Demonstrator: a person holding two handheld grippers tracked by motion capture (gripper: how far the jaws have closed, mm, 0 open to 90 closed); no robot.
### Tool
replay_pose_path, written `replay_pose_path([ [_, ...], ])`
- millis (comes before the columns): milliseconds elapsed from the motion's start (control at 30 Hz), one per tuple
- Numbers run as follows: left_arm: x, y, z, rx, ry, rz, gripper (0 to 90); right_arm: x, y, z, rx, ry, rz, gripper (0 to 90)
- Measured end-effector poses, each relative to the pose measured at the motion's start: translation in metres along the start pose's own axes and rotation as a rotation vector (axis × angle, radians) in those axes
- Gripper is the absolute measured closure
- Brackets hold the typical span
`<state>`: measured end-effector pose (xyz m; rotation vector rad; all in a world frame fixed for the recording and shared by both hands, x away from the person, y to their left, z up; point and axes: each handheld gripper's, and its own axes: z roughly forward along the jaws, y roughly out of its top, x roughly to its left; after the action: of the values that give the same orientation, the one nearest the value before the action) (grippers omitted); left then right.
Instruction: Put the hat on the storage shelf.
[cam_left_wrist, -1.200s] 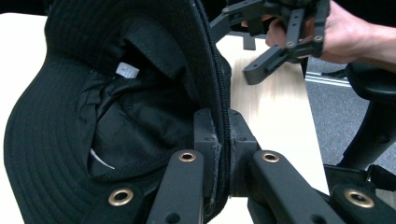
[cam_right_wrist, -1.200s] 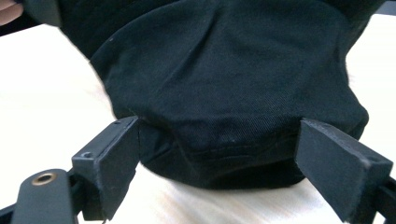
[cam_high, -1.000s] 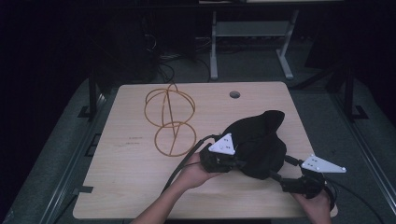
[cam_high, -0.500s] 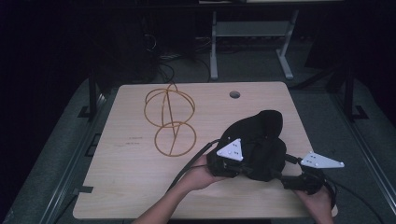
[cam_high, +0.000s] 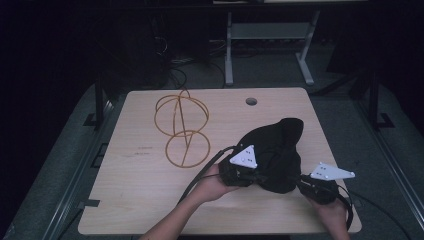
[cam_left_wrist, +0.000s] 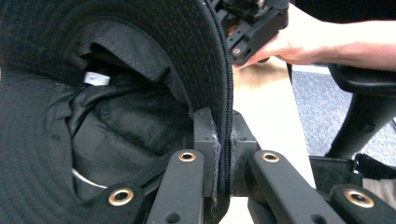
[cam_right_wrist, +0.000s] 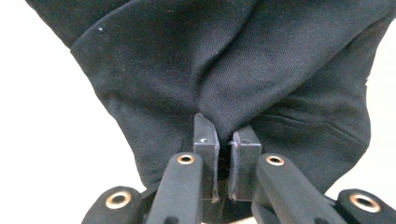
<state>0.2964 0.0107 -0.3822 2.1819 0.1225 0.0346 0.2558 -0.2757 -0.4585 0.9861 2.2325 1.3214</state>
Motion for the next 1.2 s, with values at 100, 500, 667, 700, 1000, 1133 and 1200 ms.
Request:
replay_pose_path([
  [100, 0.000, -0.002, -0.004, -0.007, 0.014, -0.004, 81.7, 0.001, 0.000, -0.003, -0.023, -0.004, 0.000, 85.0],
  [500, -0.001, -0.019, -0.041, -0.024, 0.087, -0.069, 46.1, 0.003, 0.005, -0.016, -0.041, -0.049, -0.029, 85.5],
  [667, -0.006, -0.032, -0.055, -0.032, 0.123, -0.070, 42.0, 0.004, 0.012, -0.024, -0.048, -0.064, -0.063, 85.7],
  [700, -0.007, -0.034, -0.057, -0.030, 0.127, -0.073, 41.6, 0.004, 0.013, -0.026, -0.053, -0.066, -0.071, 85.7],
  [1000, -0.016, -0.064, -0.072, -0.020, 0.166, -0.097, 39.8, 0.010, 0.044, -0.043, -0.085, -0.076, -0.140, 86.0],
  [1133, -0.017, -0.079, -0.080, -0.035, 0.194, -0.122, 39.8, 0.011, 0.056, -0.047, -0.095, -0.074, -0.158, 86.0],
  [1200, -0.017, -0.084, -0.083, -0.035, 0.203, -0.126, 39.7, 0.011, 0.062, -0.049, -0.100, -0.072, -0.166, 86.0],
])
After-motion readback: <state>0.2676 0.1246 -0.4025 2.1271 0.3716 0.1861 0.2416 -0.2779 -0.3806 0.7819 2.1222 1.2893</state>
